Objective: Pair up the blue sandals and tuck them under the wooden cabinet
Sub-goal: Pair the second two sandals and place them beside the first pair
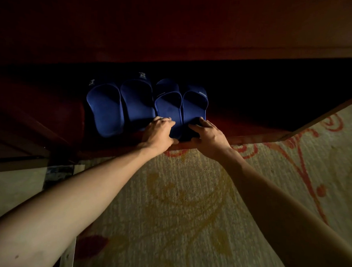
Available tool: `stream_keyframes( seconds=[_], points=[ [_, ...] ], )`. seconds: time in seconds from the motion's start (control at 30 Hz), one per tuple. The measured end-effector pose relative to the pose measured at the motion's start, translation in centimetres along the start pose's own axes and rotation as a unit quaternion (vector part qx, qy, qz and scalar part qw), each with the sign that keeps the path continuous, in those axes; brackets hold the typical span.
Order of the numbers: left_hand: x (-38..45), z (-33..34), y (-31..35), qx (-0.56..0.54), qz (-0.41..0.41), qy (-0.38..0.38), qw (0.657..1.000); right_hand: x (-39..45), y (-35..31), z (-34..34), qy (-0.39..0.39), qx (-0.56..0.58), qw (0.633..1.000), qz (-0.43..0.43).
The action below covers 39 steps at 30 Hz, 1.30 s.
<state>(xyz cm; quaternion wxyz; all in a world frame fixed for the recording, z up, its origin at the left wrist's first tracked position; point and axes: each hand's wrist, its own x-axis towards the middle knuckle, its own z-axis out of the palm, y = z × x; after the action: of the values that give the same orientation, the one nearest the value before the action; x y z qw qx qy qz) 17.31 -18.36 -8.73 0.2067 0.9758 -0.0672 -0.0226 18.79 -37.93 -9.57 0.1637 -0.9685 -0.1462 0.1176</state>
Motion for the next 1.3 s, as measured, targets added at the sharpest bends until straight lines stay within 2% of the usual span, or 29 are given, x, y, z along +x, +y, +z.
stream_keyframes(
  seconds=[0.27,0.77,1.1,1.3],
  points=[
    [0.1,0.8,-0.1,-0.010,0.020,0.007,1.000,-1.1,0.3,1.4,0.039,0.015,0.999,0.000],
    [1.9,1.4,-0.3,-0.059,0.016,0.010,0.998,0.2,0.7,0.9,0.045,0.043,0.998,0.023],
    [1.5,1.7,-1.1,-0.069,0.014,0.020,0.997,-2.2,1.7,2.2,0.068,0.046,0.996,-0.018],
    [1.4,1.5,-0.8,-0.062,0.016,0.014,0.998,-1.8,1.6,1.7,0.054,0.050,0.997,-0.026]
  ],
)
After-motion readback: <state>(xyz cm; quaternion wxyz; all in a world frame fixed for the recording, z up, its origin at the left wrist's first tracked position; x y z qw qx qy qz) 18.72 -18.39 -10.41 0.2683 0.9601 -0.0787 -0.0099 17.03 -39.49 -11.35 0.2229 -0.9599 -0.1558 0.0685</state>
